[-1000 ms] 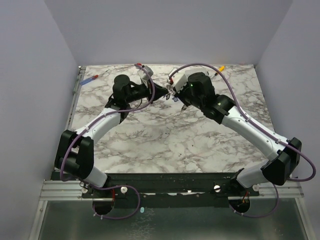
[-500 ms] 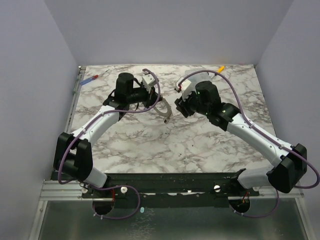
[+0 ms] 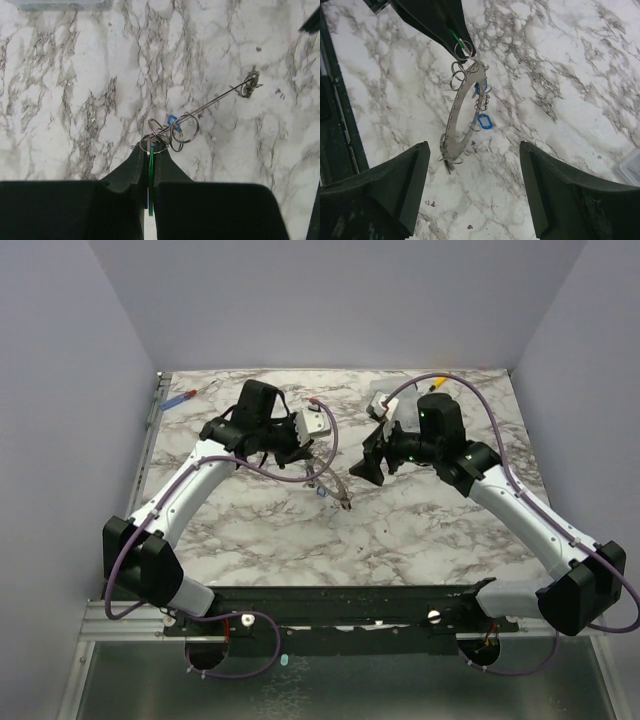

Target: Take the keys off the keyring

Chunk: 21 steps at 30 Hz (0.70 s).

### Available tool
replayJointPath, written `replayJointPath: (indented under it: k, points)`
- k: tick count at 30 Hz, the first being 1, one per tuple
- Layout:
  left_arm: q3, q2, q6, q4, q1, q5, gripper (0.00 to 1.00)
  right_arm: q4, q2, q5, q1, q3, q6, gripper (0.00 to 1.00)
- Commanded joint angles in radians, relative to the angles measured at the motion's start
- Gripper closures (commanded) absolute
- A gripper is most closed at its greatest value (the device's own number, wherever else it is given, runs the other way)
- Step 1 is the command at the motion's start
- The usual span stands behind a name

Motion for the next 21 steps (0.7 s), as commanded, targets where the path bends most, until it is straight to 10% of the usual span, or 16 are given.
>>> replayJointPath:
  k: [1,21]
  points:
    - [0.094,-0.054,0.312,-0.292,-0.032,-0.111,1.00,-0.001,-0.016,-0.251,-0.037,0.016,0.027,0.18]
    - [-0.175,-0.338,0.727,-0.075,-0.396,-0.548,1.00,0.271,-0.042,-0.441,-0.055,-0.162,0.081,0.17]
